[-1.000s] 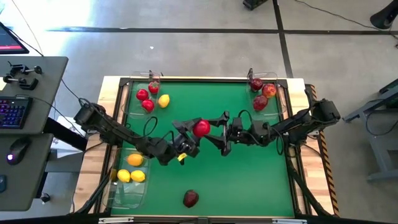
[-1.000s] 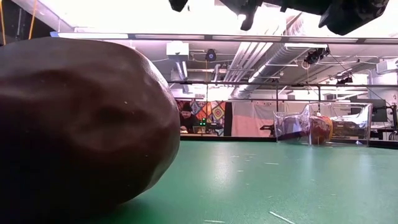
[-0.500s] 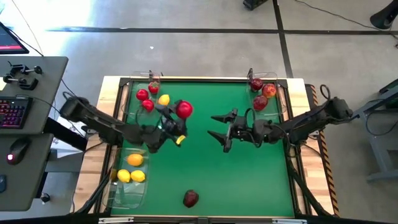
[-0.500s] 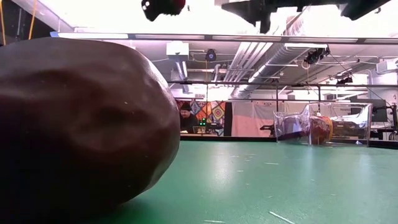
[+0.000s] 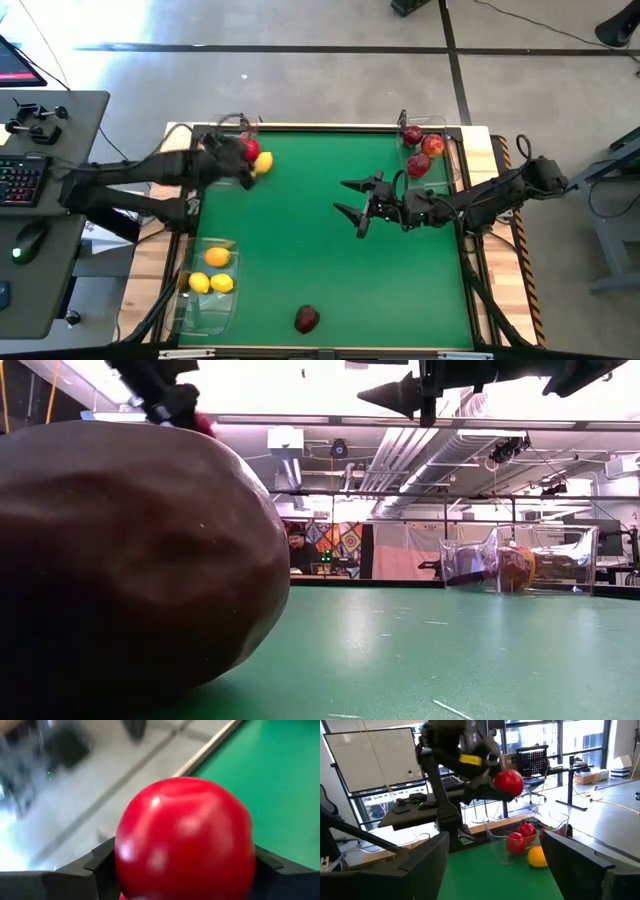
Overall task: Sort produce into baskets
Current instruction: Put the tomato into the top left bin
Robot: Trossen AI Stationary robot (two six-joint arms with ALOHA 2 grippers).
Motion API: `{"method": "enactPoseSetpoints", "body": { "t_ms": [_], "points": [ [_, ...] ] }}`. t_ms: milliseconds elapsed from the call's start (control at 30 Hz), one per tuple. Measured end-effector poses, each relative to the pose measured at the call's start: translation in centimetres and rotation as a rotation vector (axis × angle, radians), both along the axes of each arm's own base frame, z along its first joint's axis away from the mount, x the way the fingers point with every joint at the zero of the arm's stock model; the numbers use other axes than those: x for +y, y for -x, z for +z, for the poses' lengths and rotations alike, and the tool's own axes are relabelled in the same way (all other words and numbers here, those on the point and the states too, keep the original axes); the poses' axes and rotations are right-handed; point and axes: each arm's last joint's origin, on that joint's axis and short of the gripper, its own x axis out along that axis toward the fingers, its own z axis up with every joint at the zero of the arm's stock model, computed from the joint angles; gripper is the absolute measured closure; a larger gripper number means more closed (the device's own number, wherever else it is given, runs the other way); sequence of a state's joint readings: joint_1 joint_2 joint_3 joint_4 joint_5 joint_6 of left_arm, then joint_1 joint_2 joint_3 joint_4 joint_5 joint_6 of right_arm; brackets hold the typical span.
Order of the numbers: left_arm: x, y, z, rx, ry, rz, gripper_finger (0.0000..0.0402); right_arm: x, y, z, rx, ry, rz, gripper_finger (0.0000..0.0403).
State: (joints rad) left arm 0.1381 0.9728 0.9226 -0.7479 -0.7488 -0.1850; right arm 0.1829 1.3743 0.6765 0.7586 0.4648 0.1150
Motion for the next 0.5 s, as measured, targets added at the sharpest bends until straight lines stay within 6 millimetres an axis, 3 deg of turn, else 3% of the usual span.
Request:
{"method": "enactPoseSetpoints", "body": {
  "t_ms": [233,500],
  "points": [
    [4.0,3.5,-1.7,0.11,0.369,0.146,0.0133,0.0,0.0,0.0,-0.001,0.0,0.0,0.0096],
    [6.9,5.2,-3.7,0.288,0.582,0.215,0.0133,0.0,0.0,0.0,0.001,0.001,0.0,0.0096]
  ]
}}
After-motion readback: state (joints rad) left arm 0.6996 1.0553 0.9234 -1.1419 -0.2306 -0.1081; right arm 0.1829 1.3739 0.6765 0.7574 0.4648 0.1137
